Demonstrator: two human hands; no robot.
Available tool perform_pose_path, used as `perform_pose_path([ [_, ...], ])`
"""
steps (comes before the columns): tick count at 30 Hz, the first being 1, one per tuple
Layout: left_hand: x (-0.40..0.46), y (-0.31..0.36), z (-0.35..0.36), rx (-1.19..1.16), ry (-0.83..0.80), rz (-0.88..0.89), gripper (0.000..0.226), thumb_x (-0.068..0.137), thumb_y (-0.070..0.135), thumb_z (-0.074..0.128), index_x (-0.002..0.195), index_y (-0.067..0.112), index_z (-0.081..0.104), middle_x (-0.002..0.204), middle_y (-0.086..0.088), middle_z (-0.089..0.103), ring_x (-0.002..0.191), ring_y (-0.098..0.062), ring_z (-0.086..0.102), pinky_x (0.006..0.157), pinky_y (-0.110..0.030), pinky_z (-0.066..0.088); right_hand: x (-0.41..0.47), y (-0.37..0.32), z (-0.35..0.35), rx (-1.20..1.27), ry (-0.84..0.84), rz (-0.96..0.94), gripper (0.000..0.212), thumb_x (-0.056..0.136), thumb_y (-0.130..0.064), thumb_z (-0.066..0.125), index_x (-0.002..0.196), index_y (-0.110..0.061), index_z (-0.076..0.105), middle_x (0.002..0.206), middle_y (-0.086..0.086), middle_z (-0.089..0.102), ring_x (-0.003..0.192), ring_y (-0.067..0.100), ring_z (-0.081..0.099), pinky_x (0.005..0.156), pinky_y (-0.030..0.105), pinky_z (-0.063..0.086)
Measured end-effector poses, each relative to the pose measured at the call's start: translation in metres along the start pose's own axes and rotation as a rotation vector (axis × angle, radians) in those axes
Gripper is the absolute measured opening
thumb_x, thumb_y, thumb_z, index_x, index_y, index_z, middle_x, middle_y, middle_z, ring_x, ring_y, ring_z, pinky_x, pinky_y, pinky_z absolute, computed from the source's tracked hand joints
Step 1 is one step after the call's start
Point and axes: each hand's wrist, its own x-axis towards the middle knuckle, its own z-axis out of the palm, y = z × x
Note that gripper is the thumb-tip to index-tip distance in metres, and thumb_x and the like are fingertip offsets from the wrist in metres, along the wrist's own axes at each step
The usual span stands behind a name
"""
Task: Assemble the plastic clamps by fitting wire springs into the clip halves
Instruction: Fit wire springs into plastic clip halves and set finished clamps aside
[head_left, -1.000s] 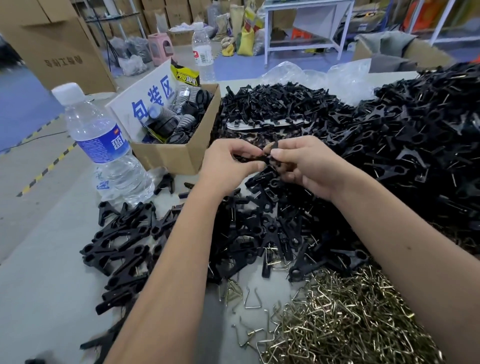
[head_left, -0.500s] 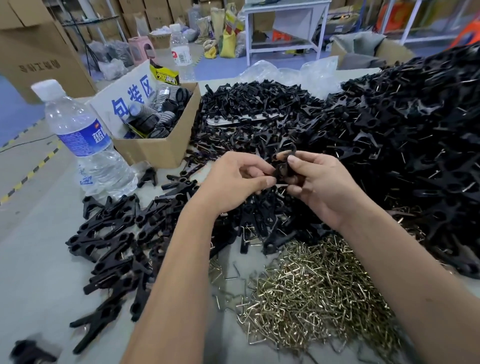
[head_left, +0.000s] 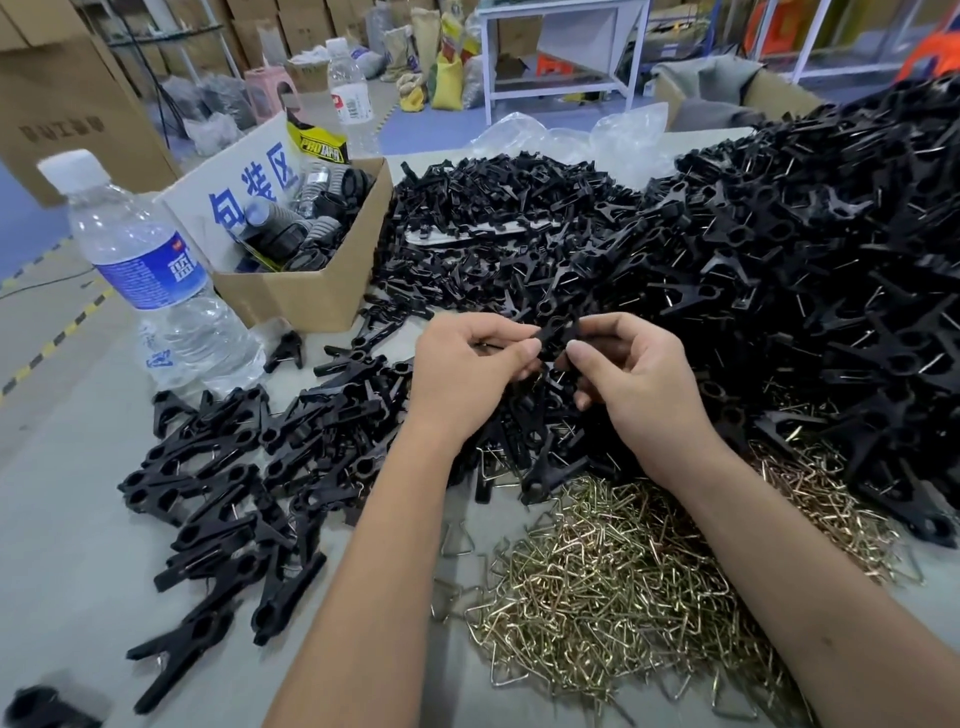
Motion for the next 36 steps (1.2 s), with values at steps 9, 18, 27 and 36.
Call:
perform_pose_path([
  [9, 0.0002, -0.0029, 0.0037, -0.043, 0.063, -0.072, 0.010, 0.087, 0.001, 0.077, 0.087, 0.010, 0.080, 0.078, -0.008, 0.079, 0.078, -0.024, 0.079, 0.081, -0.042, 0.065, -0.0015, 0.0010, 0.0019, 0.030, 0.038, -0.007, 0.007, 0.097, -0.008, 0.070, 0.100, -0.015, 0.070, 0.084, 0.009, 0.077, 0.058, 0.013, 0.065, 0.055, 0.024, 0.055],
  [18, -0.0014, -0.0026, 0.0069, -0.053, 0.033, -0.067, 0.007, 0.085, 0.002, 0.080, 0.081, 0.007, 0.077, 0.075, -0.011, 0.077, 0.074, -0.030, 0.078, 0.076, -0.045, 0.066, -0.0014, 0.0010, 0.0035, 0.023, 0.043, 0.004, 0.007, 0.095, -0.007, 0.074, 0.099, -0.012, 0.070, 0.077, 0.003, 0.076, 0.060, 0.011, 0.065, 0.054, 0.026, 0.058],
  [27, -0.0036, -0.0020, 0.0079, -0.102, 0.031, -0.057, 0.010, 0.085, 0.001, 0.079, 0.078, 0.006, 0.076, 0.079, -0.015, 0.077, 0.077, -0.033, 0.078, 0.071, -0.037, 0.065, -0.0038, -0.0008, 0.0032, 0.043, 0.059, 0.013, 0.004, 0.095, -0.007, 0.073, 0.097, -0.008, 0.070, 0.072, 0.004, 0.074, 0.058, 0.012, 0.064, 0.053, 0.027, 0.058],
  [36, -0.0051, -0.0010, 0.0070, -0.103, -0.008, -0.031, 0.005, 0.087, 0.000, 0.079, 0.083, 0.002, 0.076, 0.083, -0.016, 0.077, 0.080, -0.030, 0.079, 0.072, -0.034, 0.064, -0.0033, -0.0005, 0.0030, 0.075, 0.060, 0.021, 0.004, 0.094, -0.005, 0.074, 0.095, -0.006, 0.071, 0.069, 0.005, 0.072, 0.056, 0.012, 0.063, 0.052, 0.030, 0.059],
])
